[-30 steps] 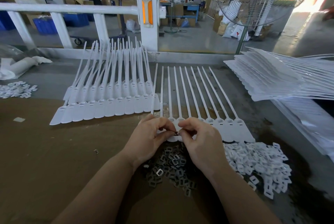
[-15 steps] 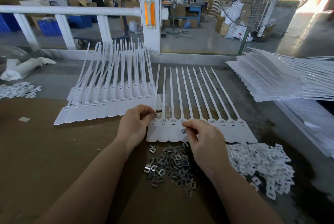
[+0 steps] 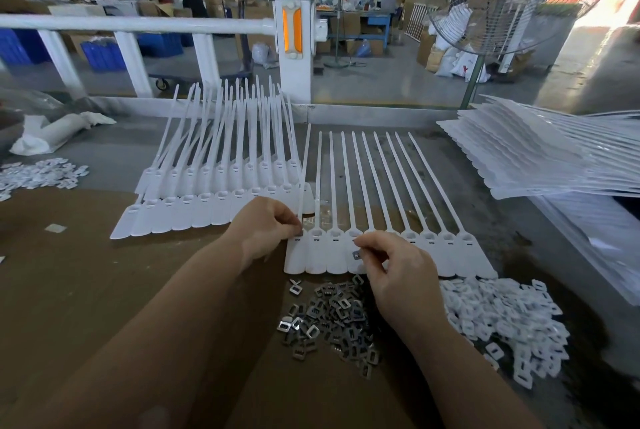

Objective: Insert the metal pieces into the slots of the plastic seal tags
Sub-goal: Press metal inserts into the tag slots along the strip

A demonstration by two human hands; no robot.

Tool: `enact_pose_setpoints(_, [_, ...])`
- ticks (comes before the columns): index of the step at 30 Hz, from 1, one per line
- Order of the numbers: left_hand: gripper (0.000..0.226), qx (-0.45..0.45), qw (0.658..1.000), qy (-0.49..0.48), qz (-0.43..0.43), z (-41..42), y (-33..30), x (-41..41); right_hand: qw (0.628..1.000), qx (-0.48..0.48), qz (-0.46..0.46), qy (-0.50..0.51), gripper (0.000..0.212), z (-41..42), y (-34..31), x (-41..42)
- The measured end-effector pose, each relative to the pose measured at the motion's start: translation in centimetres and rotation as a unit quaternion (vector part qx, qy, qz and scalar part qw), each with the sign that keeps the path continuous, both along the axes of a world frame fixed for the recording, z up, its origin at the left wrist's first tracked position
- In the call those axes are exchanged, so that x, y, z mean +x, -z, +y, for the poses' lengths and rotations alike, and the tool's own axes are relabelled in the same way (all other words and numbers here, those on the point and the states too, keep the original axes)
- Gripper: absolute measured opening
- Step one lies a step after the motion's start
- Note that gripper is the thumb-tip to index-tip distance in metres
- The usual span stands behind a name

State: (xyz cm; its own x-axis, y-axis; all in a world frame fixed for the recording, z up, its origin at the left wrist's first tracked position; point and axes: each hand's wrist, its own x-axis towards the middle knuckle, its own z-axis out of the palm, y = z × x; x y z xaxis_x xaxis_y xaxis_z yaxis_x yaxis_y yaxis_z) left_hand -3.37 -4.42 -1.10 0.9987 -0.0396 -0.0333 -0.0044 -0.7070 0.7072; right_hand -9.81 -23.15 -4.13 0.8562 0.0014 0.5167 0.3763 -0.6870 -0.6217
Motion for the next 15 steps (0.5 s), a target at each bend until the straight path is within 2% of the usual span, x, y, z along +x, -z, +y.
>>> enact_pose_setpoints(5, [0.009, -0.027, 0.998, -0.018, -0.055, -0.2, -0.1, -0.5, 1.0, 0.02, 0.008, 0.005, 0.017, -0.1, 0.0, 0.0])
enact_pose_setpoints(11, [0.009, -0.054, 0.988, 0.142, -0.028, -2.2, -1.3, -2.3, 0.999, 0.031, 0.014, 0.009, 0.015, -0.3, -0.1, 0.1])
enact_pose_setpoints(15, [0.007, -0.058, 0.983, 0.174, -0.022, -3.4, -1.1, -2.8, 0.999, 0.039, 0.006, 0.008, 0.014, -0.2, -0.2, 0.1])
